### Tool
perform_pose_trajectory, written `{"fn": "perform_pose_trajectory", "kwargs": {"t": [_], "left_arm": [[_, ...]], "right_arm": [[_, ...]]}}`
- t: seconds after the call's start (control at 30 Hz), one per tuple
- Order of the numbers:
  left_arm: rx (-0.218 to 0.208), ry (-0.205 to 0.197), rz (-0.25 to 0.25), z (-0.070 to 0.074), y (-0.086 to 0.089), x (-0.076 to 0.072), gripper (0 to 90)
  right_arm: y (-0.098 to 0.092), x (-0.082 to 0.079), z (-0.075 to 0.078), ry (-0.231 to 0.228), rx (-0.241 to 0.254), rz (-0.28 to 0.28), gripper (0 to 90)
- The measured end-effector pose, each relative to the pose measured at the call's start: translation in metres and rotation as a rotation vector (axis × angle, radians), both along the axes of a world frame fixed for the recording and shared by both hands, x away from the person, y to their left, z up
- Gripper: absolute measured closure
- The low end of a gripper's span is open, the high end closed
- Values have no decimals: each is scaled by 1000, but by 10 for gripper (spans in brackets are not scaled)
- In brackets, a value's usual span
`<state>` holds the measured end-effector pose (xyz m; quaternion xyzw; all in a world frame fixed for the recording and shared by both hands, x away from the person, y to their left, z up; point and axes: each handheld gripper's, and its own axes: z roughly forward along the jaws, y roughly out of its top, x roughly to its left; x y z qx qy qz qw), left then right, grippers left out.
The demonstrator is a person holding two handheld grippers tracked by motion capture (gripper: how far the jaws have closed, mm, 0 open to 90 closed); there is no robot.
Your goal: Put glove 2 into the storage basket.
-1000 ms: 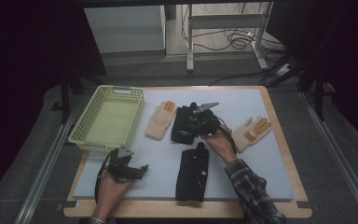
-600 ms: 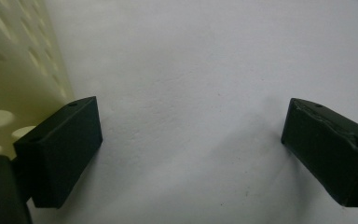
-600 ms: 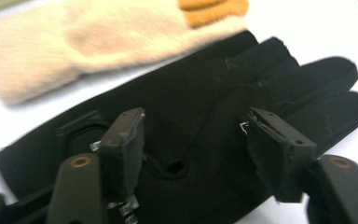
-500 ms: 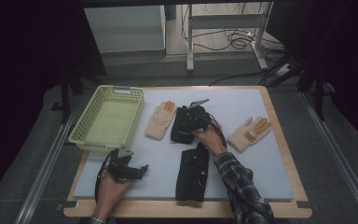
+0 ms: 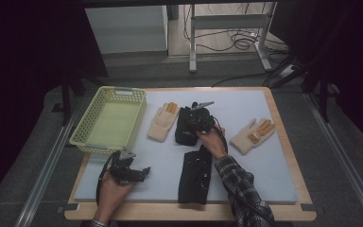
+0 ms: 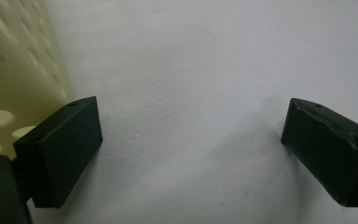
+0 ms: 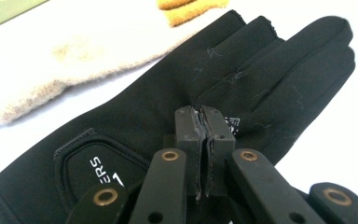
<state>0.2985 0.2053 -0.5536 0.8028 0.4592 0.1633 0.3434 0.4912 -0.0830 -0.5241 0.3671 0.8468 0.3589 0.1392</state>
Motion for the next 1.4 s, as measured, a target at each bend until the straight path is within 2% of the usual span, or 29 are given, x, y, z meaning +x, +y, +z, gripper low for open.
{"fn": "perform_pose_trajectory", "kwargs": {"t": [0.07, 0.33, 0.5, 0.73, 0.93, 1.13, 1.23, 1.3, 1.4], "left_arm": [[0, 0, 0, 0, 0, 0, 49], [1, 0, 0, 0, 0, 0, 49], [2, 0, 0, 0, 0, 0, 49], [1, 0, 0, 0, 0, 0, 49], [3, -1, -1, 0, 0, 0, 49], [0, -2, 1, 0, 0, 0, 49], [-1, -2, 3, 0, 0, 0, 49], [-2, -1, 3, 0, 0, 0, 49], [0, -1, 0, 0, 0, 0, 49]], "right_arm": [[1, -2, 3, -5, -6, 2, 860], [-9, -14, 24, -21, 46, 11, 860], [-18, -28, 45, -22, 96, 15, 859], [-31, -52, 70, -28, 138, 22, 859], [-38, -87, 77, -23, 123, 44, 858], [-47, -129, 73, -5, 118, 66, 857], [-52, -150, 69, 7, 122, 67, 857], [-53, -165, 65, 10, 102, 58, 856], [-54, -181, 60, 30, 99, 51, 857]]}}
